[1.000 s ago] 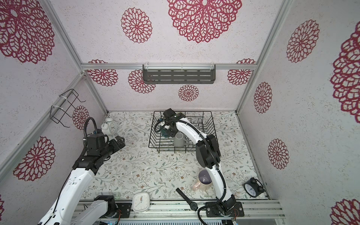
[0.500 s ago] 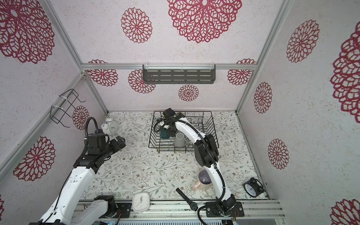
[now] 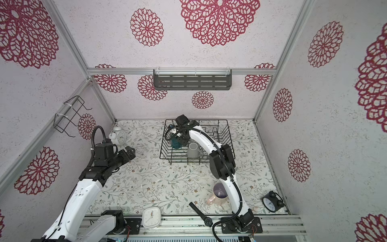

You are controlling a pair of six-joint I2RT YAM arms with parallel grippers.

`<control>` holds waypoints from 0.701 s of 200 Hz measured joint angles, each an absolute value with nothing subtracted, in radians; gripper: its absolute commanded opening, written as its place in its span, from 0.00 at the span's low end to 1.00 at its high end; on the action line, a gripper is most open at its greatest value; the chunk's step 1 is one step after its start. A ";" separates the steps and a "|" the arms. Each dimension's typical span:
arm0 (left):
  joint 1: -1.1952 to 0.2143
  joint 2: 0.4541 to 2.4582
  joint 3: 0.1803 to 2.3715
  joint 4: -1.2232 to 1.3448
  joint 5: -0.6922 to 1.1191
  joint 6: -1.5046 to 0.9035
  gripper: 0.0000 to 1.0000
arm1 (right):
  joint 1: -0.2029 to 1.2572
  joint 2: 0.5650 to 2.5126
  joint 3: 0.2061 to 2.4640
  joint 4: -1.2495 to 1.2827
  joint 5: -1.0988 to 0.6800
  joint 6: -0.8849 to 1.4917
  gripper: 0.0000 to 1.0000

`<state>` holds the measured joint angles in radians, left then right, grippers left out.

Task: Load cups into a dish rack
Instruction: Place the cup upside down at the dish rack, then pick up the cup from the bottom-right of the table.

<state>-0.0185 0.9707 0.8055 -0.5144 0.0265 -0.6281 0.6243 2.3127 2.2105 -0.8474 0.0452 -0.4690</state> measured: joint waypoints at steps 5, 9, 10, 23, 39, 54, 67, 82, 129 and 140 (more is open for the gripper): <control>-0.019 0.970 0.805 -0.514 0.032 -0.628 0.97 | 0.624 2.302 2.210 -0.854 0.041 -0.466 0.39; -0.019 0.968 0.805 -0.514 0.036 -0.628 0.97 | 0.624 2.294 2.208 -0.857 0.036 -0.455 0.41; -0.019 0.968 0.805 -0.514 0.037 -0.628 0.97 | 0.624 2.290 2.206 -0.857 0.034 -0.455 0.41; -0.018 0.958 0.805 -0.514 0.043 -0.628 0.97 | 0.624 2.234 2.173 -0.854 0.009 -0.430 0.43; -0.018 0.934 0.805 -0.514 0.044 -0.629 0.97 | 0.624 2.119 2.080 -0.829 -0.029 -0.397 0.45; -0.017 0.905 0.805 -0.514 0.049 -0.632 0.97 | 0.624 1.986 1.967 -0.774 -0.047 -0.357 0.49; -0.017 0.879 0.808 -0.514 0.057 -0.632 0.97 | 0.622 1.858 1.842 -0.689 -0.054 -0.310 0.56; -0.018 0.864 0.821 -0.521 0.058 -0.628 0.97 | 0.612 1.697 1.665 -0.558 -0.057 -0.252 0.70; -0.074 0.856 0.850 -0.536 0.062 -0.593 0.97 | 0.540 1.217 1.060 -0.160 0.112 0.020 0.99; -0.111 0.858 0.850 -0.533 0.056 -0.581 0.98 | 0.507 1.128 0.957 -0.127 0.117 0.087 0.99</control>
<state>-0.1112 0.8581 0.8497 -0.5335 0.0563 -0.5808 0.5072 1.1278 0.9573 -0.1268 0.1165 0.0872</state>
